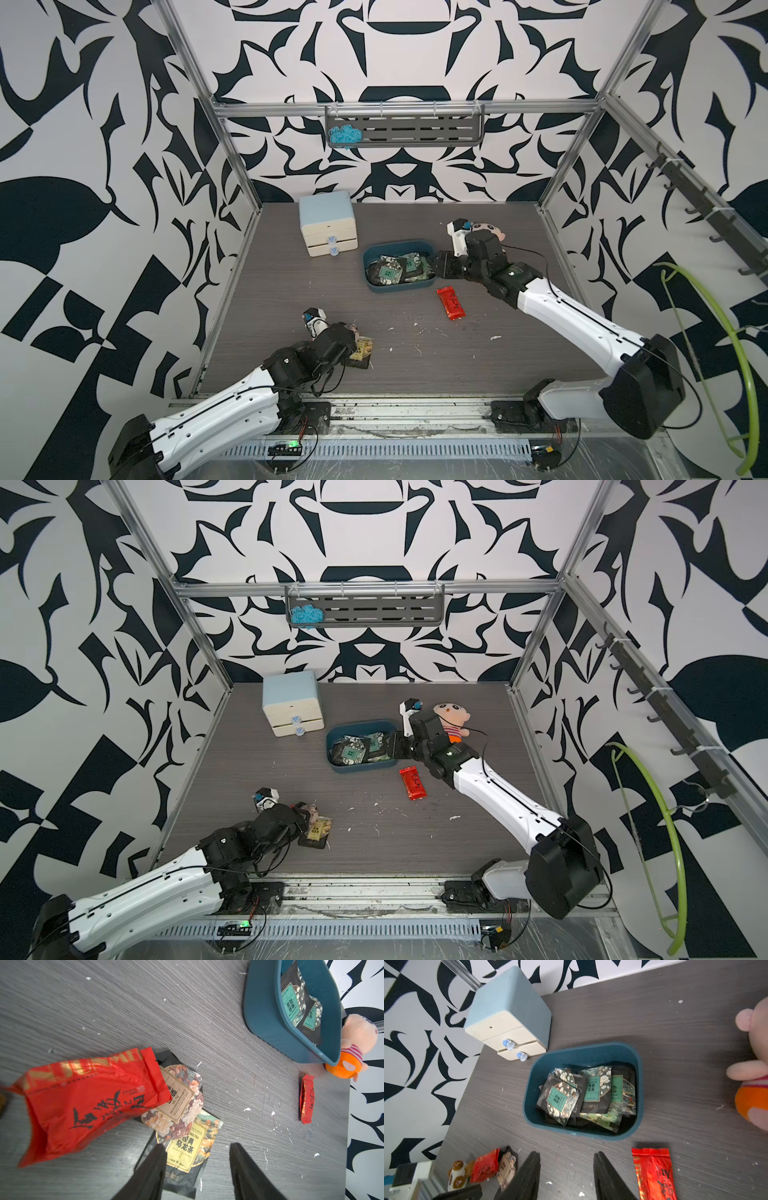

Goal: Put the tea bags into the storage box
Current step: Move the tea bag to the center of the board.

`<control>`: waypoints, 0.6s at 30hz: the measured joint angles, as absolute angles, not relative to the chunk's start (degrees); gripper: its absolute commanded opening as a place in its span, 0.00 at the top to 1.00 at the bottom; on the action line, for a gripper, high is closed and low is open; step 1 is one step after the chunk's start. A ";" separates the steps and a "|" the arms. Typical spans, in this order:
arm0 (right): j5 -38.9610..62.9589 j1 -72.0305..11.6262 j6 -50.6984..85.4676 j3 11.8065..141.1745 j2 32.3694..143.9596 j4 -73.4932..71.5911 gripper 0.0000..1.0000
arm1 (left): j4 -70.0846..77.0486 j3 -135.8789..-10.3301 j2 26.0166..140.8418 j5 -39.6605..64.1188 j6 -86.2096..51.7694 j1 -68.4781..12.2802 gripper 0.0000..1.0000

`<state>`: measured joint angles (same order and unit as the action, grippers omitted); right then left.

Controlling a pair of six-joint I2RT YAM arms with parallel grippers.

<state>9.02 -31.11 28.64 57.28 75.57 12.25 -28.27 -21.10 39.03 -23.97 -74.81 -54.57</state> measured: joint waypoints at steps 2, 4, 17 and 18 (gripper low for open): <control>11.64 -31.11 27.99 53.36 75.02 10.81 0.54 | -28.23 -21.10 39.31 -23.57 -74.96 -54.57 0.46; 13.96 -31.31 27.42 50.33 75.22 10.02 0.54 | -28.29 -21.15 39.62 -23.18 -75.02 -54.57 0.46; 18.22 -48.66 21.96 41.21 83.66 1.06 0.55 | -29.56 -21.89 40.56 -21.78 -76.05 -54.57 0.49; 18.41 -49.84 21.47 41.39 84.73 0.67 0.55 | -29.78 -21.98 40.77 -21.61 -76.14 -54.57 0.49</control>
<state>18.41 -49.84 21.47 41.39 84.73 0.67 -29.78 -21.98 40.77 -21.61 -76.14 -54.57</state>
